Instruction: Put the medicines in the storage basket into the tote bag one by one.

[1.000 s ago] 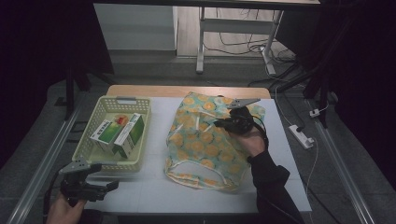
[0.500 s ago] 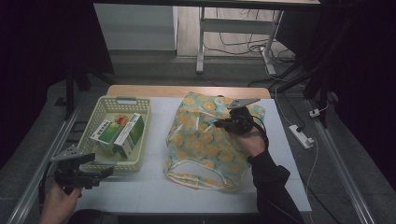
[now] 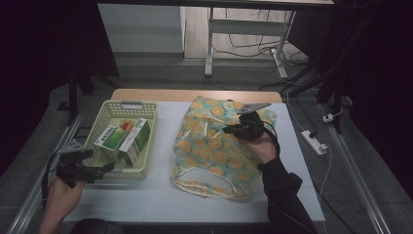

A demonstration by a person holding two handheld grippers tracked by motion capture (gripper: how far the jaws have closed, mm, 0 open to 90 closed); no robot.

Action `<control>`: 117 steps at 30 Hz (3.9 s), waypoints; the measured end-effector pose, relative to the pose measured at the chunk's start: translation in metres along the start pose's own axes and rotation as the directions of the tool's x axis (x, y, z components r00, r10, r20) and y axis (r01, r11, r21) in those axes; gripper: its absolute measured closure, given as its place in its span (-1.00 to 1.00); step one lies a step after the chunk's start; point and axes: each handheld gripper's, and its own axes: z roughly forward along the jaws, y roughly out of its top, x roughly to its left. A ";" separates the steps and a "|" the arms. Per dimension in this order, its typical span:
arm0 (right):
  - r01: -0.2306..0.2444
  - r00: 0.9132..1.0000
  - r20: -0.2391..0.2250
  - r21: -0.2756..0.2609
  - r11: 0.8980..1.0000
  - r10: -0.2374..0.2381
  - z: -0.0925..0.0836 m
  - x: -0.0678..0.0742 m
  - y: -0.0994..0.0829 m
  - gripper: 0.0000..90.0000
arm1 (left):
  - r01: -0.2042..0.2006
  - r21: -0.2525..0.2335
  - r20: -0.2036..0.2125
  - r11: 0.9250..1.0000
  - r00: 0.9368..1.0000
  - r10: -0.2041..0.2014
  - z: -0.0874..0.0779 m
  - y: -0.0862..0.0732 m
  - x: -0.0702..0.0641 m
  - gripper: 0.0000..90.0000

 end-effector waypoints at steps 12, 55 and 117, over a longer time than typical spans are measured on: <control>-0.001 1.000 -0.003 0.006 1.000 0.001 0.001 -0.001 -0.001 1.00 | 0.000 0.036 -0.055 0.999 0.999 0.002 0.016 0.017 0.024 -1.00; 0.008 1.000 -0.009 0.008 1.000 -0.008 -0.001 -0.001 0.000 0.99 | 0.000 0.367 -0.040 0.930 0.999 0.015 0.062 0.056 0.052 -0.66; -0.005 1.000 0.008 -0.035 0.999 0.005 -0.005 -0.005 -0.002 1.00 | -0.157 -0.107 0.172 0.982 0.970 0.174 -0.011 0.084 -0.030 -0.62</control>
